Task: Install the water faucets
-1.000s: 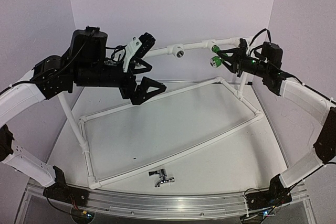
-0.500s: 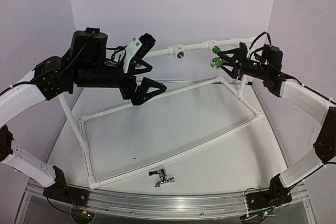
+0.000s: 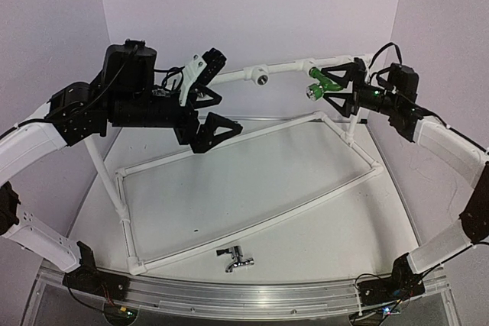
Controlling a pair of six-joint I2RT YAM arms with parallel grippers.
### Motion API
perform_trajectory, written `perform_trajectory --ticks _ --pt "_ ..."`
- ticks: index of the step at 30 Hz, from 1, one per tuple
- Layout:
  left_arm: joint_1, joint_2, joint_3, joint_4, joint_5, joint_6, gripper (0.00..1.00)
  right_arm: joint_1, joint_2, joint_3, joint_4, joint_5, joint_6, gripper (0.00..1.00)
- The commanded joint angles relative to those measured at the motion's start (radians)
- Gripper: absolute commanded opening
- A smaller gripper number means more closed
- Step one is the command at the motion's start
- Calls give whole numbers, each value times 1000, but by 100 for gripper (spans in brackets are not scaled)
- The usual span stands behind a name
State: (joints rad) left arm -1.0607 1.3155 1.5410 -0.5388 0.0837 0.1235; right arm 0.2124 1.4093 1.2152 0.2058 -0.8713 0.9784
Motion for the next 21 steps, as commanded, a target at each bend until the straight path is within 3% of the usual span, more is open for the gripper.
perform_trajectory --ticks 1,8,14,17,21 --pt "3 -33 -4 42 -6 -13 96 -46 -95 4 -26 29 -106 98" --pt "2 -38 -11 45 -5 -22 96 -104 -203 41 -212 125 -393 98" --pt "2 -39 -16 43 -7 -24 96 -98 -232 177 -456 214 -898 98" --pt "2 -42 -25 49 -9 -27 96 -15 -223 246 -564 368 -1216 98" --pt "2 -45 -31 60 -17 -30 96 198 -216 269 -606 674 -1545 98"
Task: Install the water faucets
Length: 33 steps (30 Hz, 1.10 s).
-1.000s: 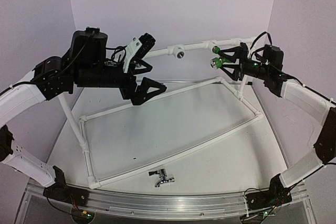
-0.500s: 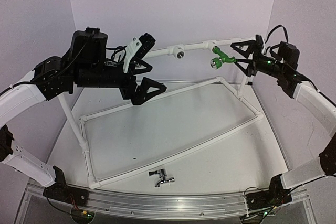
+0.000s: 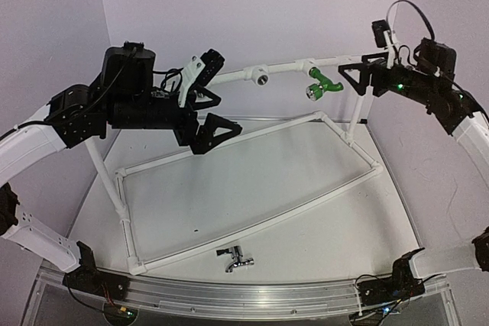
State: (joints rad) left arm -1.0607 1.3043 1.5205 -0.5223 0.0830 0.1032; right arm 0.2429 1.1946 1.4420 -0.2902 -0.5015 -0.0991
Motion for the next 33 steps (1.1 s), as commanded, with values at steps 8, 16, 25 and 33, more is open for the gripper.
perform_trajectory --ticks 8,16,25,33 --pt "2 -39 -9 41 -22 -20 100 444 -10 -108 10 724 -966 98" --pt "2 -45 -17 44 -16 -23 100 532 2 -266 251 958 -1248 98" --pt "2 -48 -24 54 -7 -23 100 554 58 -368 582 1040 -1365 97" --pt "3 -58 -31 57 -6 -28 100 554 139 -343 724 1058 -1358 72"
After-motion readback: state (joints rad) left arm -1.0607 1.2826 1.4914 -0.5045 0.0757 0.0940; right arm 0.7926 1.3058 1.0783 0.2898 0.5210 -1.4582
